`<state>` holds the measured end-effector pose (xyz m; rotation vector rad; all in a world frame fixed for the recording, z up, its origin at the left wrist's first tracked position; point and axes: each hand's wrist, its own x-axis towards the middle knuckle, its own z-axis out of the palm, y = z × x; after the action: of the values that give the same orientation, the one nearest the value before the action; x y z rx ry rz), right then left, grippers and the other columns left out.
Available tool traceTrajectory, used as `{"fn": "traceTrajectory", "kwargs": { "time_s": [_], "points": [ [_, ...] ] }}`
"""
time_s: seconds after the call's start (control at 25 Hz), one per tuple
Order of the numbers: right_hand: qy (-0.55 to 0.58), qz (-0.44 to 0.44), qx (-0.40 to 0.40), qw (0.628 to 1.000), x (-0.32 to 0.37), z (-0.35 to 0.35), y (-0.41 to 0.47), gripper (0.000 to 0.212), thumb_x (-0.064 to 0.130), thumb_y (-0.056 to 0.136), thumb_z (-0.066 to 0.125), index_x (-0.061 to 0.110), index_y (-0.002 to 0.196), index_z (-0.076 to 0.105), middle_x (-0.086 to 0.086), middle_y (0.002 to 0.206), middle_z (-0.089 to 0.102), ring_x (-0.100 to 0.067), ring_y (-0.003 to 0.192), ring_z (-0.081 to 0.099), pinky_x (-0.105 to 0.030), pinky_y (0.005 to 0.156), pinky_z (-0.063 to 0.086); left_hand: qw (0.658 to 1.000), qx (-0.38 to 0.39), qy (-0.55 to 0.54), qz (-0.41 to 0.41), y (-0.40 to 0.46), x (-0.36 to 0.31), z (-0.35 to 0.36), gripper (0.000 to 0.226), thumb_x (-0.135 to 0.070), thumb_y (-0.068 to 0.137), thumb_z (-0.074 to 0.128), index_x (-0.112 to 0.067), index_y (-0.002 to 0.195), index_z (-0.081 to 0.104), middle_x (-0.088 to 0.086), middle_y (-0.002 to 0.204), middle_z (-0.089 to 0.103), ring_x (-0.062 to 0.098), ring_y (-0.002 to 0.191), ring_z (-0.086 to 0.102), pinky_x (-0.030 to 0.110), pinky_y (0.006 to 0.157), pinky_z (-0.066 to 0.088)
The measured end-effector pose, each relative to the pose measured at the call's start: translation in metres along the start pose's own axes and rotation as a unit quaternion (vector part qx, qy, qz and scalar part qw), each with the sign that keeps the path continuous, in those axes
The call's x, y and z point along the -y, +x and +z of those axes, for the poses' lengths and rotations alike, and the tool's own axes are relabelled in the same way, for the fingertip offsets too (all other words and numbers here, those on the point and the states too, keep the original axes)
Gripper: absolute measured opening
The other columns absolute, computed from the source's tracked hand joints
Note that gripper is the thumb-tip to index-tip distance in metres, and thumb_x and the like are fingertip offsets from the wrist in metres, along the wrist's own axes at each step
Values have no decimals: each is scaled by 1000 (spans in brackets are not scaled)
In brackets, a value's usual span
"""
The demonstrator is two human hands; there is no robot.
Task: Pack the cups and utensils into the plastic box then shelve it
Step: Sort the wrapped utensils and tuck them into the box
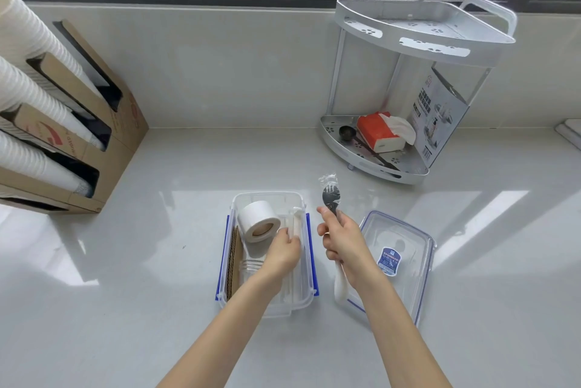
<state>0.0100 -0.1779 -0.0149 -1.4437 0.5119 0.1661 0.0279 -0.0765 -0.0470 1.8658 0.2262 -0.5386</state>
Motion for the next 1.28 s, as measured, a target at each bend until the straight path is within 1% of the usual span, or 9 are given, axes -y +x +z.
{"fn": "traceTrajectory", "kwargs": {
  "time_s": [0.08, 0.16, 0.32, 0.52, 0.72, 0.88, 1.0, 1.12, 1.28],
  "points": [
    [8, 5, 2, 1000, 0, 0, 0, 18, 28, 96, 42, 21, 83, 51, 3, 63, 42, -2, 27, 28, -10, 30, 21, 1000, 14, -2, -18, 0, 1, 0, 27, -11, 92, 28, -13, 116, 41, 4, 109, 41, 18, 97, 38, 27, 78, 34],
    [12, 7, 5, 1000, 0, 0, -1, 16, 28, 96, 42, 19, 88, 52, 3, 63, 42, -2, 27, 28, -10, 30, 21, 999, 20, -14, -47, 0, 4, 0, 40, -11, 92, 28, -5, 131, 33, 4, 129, 39, 21, 115, 38, 32, 95, 34],
    [17, 13, 7, 1000, -1, 1, -4, 15, 28, 96, 42, 16, 94, 52, 3, 63, 42, -2, 27, 28, -10, 30, 20, 993, 30, -63, -92, -2, 4, 1, 37, -16, 92, 32, -3, 126, 40, 4, 117, 42, 19, 105, 36, 33, 92, 31],
    [72, 26, 29, 997, 2, -1, -6, 19, 25, 97, 39, 18, 92, 56, 2, 61, 43, -2, 32, 28, -11, 30, 23, 971, 41, -210, -109, -6, 0, -4, 43, -23, 94, 34, -8, 135, 33, 10, 149, 30, 21, 136, 28, 41, 111, 22],
    [193, 26, 84, 977, 9, -1, -9, 22, 16, 98, 36, 12, 97, 57, -1, 63, 46, -6, 40, 34, -14, 35, 31, 987, 25, -157, -39, -11, -7, -10, 39, -19, 89, 40, -3, 125, 46, 13, 141, 42, 23, 129, 37, 34, 107, 27],
    [239, 17, 103, 965, 13, 4, -9, 22, 18, 97, 39, 11, 96, 59, -1, 64, 49, -7, 42, 38, -16, 39, 35, 996, 16, -75, 45, -26, -15, -25, 44, -19, 91, 42, -12, 134, 36, 6, 144, 38, 18, 132, 35, 33, 110, 27],
    [258, -3, 105, 960, 15, 10, -10, 23, 19, 98, 37, 11, 98, 58, -1, 64, 50, -7, 44, 40, -19, 44, 37, 992, 87, -54, 72, -42, -9, -35, 39, -27, 90, 48, -13, 127, 45, 5, 132, 52, 16, 121, 48, 34, 106, 39],
    [279, -23, 101, 955, 17, 15, -10, 25, 17, 99, 33, 10, 99, 57, 0, 63, 54, -8, 45, 43, -20, 50, 37, 984, 170, -9, 59, -54, 1, -39, 29, -28, 90, 49, -14, 115, 52, -3, 104, 63, 4, 93, 62, 20, 81, 47],
    [282, -27, 104, 953, 14, 13, -12, 28, 16, 101, 29, 8, 99, 56, -3, 70, 68, -10, 58, 64, -19, 60, 54, 987, 137, -18, 83, -59, 6, -46, 12, -20, 90, 49, -15, 92, 59, -8, 73, 61, -8, 53, 55, 9, 54, 43]
  ]
}}
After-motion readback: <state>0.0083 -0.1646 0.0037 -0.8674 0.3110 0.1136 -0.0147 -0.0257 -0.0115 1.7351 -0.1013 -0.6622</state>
